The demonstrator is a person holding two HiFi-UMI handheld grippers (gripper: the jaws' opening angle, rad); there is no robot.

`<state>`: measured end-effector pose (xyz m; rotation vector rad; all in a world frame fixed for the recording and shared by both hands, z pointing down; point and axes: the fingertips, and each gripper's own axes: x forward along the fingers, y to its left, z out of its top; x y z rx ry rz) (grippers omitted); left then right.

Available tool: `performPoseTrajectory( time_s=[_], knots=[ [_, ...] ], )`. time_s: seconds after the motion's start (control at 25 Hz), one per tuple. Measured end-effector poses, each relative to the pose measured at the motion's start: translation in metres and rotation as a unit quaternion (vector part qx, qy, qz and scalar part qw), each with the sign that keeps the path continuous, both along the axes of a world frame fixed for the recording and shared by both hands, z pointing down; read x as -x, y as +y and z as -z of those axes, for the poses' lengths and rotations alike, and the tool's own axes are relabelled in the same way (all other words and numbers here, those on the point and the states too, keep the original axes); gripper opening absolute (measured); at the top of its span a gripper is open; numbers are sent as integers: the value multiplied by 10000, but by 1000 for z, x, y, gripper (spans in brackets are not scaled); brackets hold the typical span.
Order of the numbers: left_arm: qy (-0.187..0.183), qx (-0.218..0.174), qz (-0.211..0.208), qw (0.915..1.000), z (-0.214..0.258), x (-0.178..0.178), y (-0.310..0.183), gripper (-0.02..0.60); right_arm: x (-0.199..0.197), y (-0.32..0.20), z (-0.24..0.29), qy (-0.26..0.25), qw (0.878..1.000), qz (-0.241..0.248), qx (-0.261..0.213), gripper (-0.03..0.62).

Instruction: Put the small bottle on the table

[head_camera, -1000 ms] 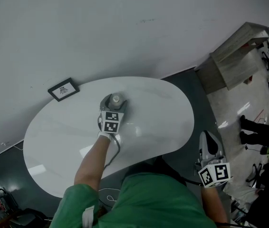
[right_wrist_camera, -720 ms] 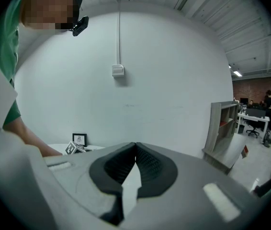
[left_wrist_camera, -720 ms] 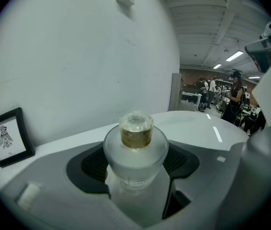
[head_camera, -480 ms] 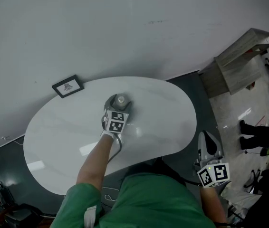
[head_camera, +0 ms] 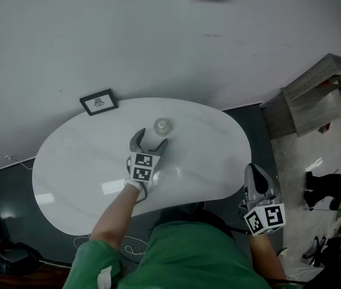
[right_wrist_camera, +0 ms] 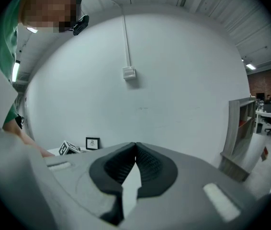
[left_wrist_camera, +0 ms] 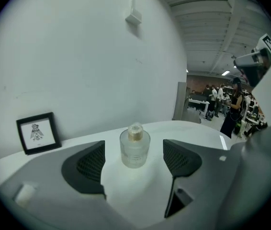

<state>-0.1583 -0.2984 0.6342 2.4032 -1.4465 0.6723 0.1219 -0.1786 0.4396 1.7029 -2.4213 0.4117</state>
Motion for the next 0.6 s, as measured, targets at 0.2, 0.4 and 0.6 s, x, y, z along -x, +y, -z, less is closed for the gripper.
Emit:
performPoseTrajectory(
  time_s=[0.2,0.4,0.6],
  knots=[
    [426,-368,570,9968,60,7,55,361,16,-6,2,-170,9982,568,-130,2],
    [953,-861,1189,9846,131,2,118,129,31,-3,13,-329,9918,1170,-386,2],
    [1019,-1379,1454,9744,186,-19,174,10,43,16,17,-291,9827,1731,-596,2]
  ],
)
